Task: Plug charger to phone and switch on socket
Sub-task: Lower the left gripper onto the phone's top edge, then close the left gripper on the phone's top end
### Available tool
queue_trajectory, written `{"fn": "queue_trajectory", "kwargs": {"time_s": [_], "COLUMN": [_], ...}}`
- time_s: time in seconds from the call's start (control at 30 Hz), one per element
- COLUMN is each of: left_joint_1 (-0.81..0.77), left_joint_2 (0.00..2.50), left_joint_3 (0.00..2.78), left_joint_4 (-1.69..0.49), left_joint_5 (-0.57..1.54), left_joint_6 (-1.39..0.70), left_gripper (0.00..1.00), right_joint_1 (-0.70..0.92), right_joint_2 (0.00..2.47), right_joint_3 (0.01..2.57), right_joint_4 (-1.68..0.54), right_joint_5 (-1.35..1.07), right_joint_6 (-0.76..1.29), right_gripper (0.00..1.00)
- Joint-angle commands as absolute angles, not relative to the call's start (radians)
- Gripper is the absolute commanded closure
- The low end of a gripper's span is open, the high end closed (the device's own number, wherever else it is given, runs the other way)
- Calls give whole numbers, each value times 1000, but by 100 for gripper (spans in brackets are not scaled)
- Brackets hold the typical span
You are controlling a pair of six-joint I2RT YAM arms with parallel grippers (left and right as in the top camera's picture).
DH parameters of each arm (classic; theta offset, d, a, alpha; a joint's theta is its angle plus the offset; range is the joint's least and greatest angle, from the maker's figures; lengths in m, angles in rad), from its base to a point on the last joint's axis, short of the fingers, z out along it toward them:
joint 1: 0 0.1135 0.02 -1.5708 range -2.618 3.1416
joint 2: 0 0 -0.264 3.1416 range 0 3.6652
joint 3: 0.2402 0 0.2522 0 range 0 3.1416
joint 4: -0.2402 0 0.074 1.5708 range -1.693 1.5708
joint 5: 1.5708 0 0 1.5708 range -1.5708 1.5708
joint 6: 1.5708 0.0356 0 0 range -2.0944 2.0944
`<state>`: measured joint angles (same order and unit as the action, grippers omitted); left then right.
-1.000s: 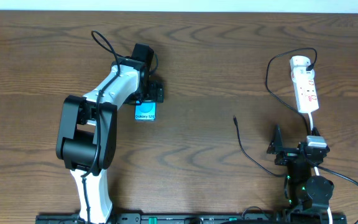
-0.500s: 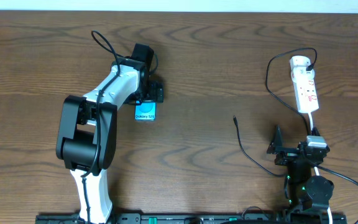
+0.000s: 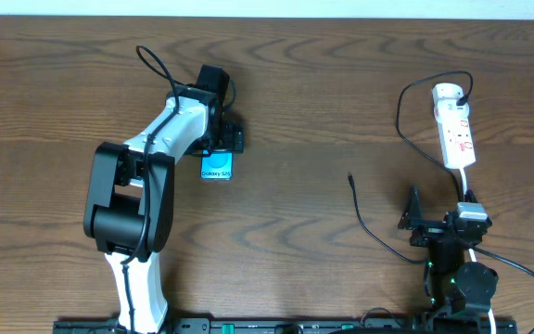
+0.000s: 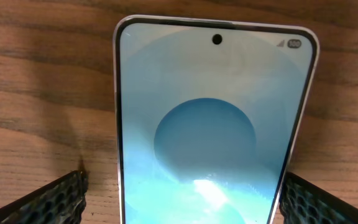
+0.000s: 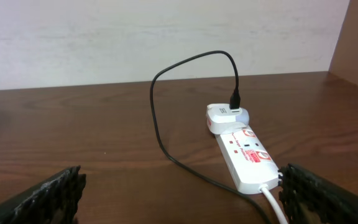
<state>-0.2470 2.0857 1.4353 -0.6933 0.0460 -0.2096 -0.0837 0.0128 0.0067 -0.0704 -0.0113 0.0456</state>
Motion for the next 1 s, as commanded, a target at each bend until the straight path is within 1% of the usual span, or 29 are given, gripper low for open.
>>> {"fn": "queue_trajectory", "kwargs": {"time_s": [0.0, 0.3, 0.7, 0.83, 0.93, 0.97], "left_joint_1": [-244, -244, -244, -244, -244, -244], "left_joint_2": [2093, 2093, 2093, 2093, 2093, 2093], "left_joint_3": [1421, 1421, 1421, 1421, 1421, 1421], "left_joint_4": [-693, -693, -693, -693, -693, -693], "left_joint_5": [44, 44, 44, 44, 44, 44], "left_joint_6": [-215, -215, -215, -215, -215, -215], "left_gripper": [6, 14, 14, 16, 20, 20], "right_joint_1": [-88, -88, -88, -88, -88, -88], "right_joint_2": [10, 10, 10, 10, 10, 10], "right_joint_3": [6, 6, 6, 6, 6, 6], "right_joint_4": [-75, -75, -75, -75, -75, -75], "right_joint_5": [-17, -17, -17, -17, -17, -17], "right_joint_6": [59, 59, 58, 59, 59, 59], "right_gripper": [1, 1, 1, 1, 1, 1]}}
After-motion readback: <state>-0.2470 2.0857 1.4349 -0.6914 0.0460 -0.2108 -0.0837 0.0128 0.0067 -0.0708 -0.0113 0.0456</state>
